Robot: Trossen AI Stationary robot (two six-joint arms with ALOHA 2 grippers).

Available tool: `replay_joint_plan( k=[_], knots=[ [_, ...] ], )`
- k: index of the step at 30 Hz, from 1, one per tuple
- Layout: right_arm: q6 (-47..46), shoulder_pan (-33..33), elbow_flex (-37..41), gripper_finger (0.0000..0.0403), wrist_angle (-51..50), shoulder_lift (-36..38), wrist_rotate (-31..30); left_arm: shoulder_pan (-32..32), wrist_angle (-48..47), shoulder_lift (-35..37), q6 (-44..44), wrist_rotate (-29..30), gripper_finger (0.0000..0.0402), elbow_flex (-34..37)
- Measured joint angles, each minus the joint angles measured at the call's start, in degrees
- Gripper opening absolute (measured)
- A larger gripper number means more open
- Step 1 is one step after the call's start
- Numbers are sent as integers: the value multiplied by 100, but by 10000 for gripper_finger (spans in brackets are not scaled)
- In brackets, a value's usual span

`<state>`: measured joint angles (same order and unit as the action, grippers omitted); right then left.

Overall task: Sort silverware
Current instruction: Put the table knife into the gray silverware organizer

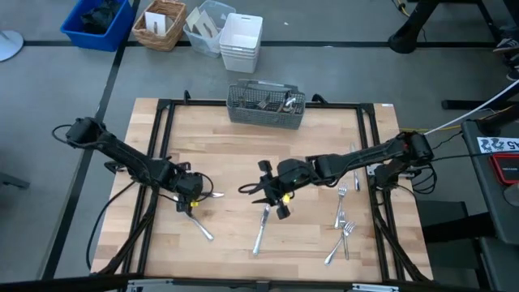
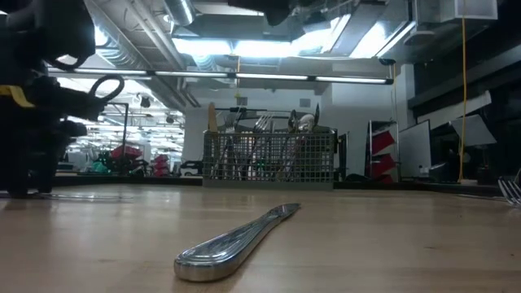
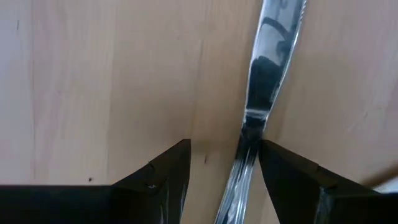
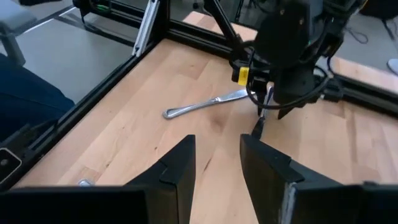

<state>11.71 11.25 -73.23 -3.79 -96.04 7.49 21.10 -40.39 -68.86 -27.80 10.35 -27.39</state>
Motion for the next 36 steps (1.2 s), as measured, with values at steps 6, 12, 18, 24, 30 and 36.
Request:
replay_joint_plan(
  k=[6,12,18,24,30,36],
  knots=[
    [-263,2,0,127,97,-268,-28,-8,136,-378,-49,-76,182,-31],
    [-268,-1,0,127,84,-551,-52,-7,203,-343,-237,-151,133,-11],
    [-268,-1,0,127,70,-778,-55,-5,310,-348,-365,-245,60,-5],
    [-269,-1,2,127,68,-825,-64,-7,322,-346,-535,-215,21,-5],
    [-250,-1,2,127,74,-825,-68,-9,332,-346,-672,-202,30,-57],
    [-246,-1,2,127,103,-875,-123,-11,375,-378,-646,-148,27,-204]
  ],
)
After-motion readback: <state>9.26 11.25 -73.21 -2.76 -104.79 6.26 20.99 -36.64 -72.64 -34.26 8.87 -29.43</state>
